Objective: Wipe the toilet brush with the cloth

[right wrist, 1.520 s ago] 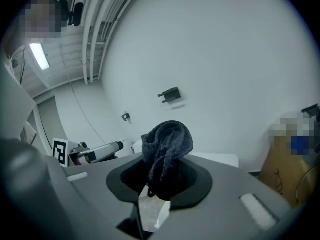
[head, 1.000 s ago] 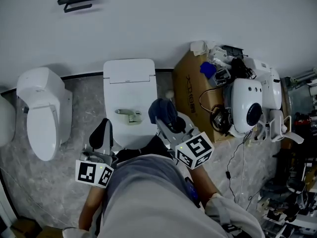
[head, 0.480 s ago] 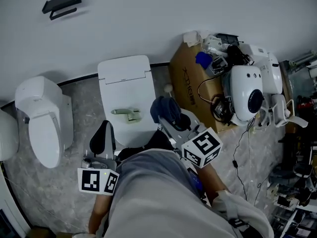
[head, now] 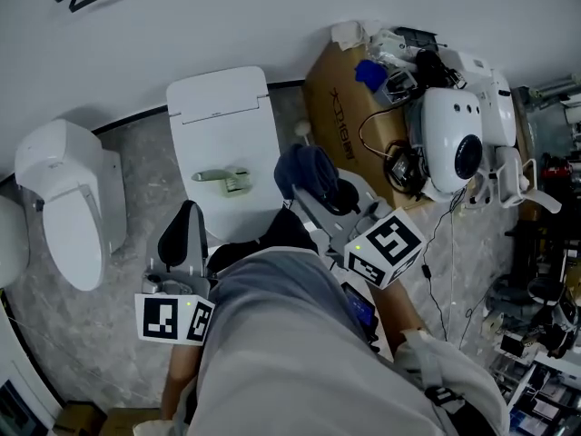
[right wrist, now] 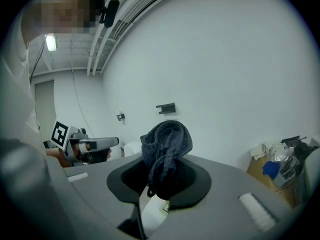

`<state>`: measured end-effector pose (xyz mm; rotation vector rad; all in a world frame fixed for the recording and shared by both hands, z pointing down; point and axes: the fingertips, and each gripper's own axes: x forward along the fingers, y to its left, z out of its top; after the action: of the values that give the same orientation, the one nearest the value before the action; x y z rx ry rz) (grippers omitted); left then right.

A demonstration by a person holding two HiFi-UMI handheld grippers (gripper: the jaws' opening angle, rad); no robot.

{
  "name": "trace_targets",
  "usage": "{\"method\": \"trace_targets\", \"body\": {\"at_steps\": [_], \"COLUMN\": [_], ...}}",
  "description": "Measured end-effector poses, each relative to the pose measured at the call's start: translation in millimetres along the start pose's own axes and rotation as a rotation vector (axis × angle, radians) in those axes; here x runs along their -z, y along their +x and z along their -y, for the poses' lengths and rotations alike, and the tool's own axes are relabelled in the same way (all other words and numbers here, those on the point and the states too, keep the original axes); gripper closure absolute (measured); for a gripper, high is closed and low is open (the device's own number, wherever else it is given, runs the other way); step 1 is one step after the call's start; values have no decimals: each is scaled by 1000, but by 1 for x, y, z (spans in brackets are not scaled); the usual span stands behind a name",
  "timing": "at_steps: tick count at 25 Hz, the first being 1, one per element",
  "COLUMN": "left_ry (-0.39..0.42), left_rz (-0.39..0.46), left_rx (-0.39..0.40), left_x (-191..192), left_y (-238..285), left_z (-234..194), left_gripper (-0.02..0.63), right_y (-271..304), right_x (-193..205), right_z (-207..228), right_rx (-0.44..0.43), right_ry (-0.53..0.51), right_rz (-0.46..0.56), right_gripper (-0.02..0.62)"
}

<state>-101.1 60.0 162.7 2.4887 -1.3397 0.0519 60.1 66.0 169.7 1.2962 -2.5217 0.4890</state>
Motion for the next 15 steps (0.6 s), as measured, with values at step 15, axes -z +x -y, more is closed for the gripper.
{"method": "trace_targets", "body": {"at_steps": [15], "left_ry": [17], "left_rz": [-37], "left_rx": [29], "left_x": [5], "left_y": [1], "left_z": [-5], "left_gripper": [606], "right_y": [9], "right_x": [0], "right_z": [-10], "right_rx": [-10], "right_ry": [-7], "right_rz": [-32], "right_gripper": [508]}}
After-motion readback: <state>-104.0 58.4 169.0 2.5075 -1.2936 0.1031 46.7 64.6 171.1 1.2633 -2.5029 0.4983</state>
